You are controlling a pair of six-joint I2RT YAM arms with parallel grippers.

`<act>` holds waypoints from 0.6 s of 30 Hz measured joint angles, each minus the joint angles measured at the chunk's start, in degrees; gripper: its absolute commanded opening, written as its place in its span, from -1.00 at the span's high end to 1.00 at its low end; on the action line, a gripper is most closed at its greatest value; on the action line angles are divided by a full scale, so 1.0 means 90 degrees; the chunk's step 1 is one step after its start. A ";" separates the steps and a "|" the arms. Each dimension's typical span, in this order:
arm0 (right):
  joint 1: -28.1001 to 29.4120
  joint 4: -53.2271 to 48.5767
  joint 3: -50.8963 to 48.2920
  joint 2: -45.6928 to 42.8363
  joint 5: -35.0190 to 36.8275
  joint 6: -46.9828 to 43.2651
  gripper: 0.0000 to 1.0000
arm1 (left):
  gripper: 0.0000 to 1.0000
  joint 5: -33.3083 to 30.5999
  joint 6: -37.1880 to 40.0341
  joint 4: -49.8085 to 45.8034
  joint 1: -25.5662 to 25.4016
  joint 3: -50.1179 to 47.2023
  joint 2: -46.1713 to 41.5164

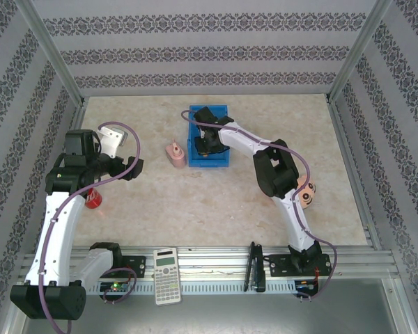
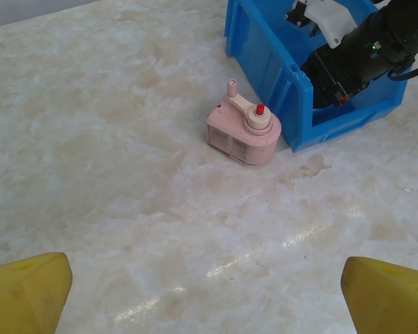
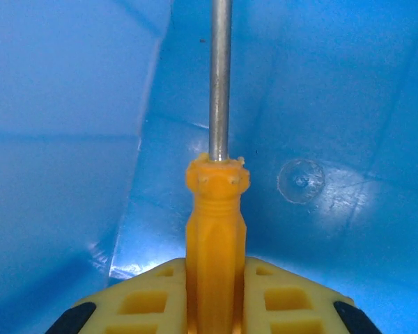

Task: Put the screwdriver in the bin

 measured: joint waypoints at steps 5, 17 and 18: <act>0.0002 -0.0005 0.0044 0.0022 0.0000 0.0002 0.53 | -0.99 0.0024 0.0000 0.0000 0.0000 0.0000 0.0024; -0.0039 -0.0046 0.0131 0.0022 0.0005 -0.0002 0.33 | -0.99 0.0056 -0.0002 0.0000 0.0000 0.0000 0.0053; -0.0039 -0.0046 0.0131 0.0022 0.0005 -0.0002 0.32 | -0.99 0.0070 -0.0002 0.0000 0.0000 0.0000 0.0066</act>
